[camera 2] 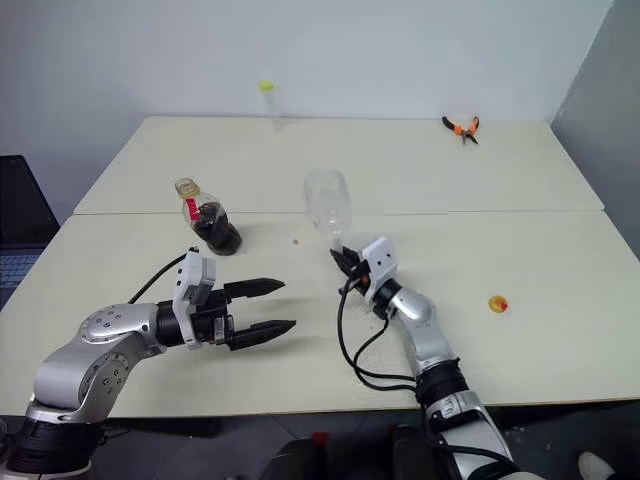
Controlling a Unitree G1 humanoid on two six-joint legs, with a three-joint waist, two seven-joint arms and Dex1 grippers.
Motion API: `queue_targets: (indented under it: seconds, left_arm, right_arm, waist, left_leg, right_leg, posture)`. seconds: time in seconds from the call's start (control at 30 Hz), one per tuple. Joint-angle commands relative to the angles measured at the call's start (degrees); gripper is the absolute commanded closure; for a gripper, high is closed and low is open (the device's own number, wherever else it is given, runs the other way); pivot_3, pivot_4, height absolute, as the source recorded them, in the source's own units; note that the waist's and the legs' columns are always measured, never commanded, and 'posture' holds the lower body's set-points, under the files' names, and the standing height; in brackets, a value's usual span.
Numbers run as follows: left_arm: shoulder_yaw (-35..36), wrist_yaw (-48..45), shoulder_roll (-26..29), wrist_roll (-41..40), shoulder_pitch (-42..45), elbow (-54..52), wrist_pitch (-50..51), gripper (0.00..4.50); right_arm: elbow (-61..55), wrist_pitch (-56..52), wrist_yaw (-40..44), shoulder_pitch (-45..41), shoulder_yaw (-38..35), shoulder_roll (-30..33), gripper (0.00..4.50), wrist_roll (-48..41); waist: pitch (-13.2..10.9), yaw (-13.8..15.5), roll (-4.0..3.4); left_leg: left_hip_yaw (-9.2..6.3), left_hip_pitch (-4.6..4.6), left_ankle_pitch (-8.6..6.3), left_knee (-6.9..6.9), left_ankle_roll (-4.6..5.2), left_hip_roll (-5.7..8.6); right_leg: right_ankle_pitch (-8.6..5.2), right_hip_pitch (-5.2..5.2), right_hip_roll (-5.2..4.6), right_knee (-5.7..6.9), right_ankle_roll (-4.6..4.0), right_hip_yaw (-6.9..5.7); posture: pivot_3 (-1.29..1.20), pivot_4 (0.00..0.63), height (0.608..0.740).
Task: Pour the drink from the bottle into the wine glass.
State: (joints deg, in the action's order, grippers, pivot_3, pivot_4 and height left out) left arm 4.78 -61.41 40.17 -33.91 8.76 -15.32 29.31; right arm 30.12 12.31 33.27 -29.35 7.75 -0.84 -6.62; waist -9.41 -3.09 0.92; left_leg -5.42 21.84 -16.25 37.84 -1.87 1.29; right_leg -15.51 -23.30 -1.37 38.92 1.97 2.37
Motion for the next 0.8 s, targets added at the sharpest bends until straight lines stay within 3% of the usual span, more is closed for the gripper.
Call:
queue_targets:
  seconds: [0.03, 0.53, 0.8]
  left_arm:
    - [1.2, 0.3, 0.4, -1.0, 0.2, -2.0, -0.4, 0.00]
    - [3.0, -0.4, 0.4, -5.1, 3.9, -2.5, 0.1, 0.00]
    - [8.8, -0.9, 4.5, -11.7, 5.5, -4.6, 4.8, 0.00]
  right_arm:
    - [-1.8, 2.1, 1.9, 1.4, 0.6, 0.9, 4.38, 0.1]
    - [-6.8, -1.6, 3.5, 4.7, 2.8, 3.9, 4.38, 0.8]
    - [-7.4, -3.2, 3.9, 4.9, 3.6, 6.0, 1.72, 1.7]
  waist:
    - [0.0, 0.0, 0.00]
    - [0.0, 0.0, 0.00]
    - [0.0, 0.0, 0.00]
  left_leg:
    - [0.00, 0.00, 0.00, 0.00, 0.00, 0.00]
    - [0.00, -0.02, 0.00, 0.00, 0.00, -0.01]
    - [-0.02, -0.01, 0.00, 0.01, 0.00, 0.00]
  right_leg:
    - [0.00, 0.00, 0.00, 0.00, 0.00, 0.00]
    - [0.00, 0.01, 0.00, 0.01, 0.00, 0.01]
    - [0.00, 0.01, 0.00, 0.00, 0.00, 0.00]
  posture:
    - [0.00, 0.150, 0.740]
    - [0.00, 0.150, 0.740]
    - [0.00, 0.150, 0.740]
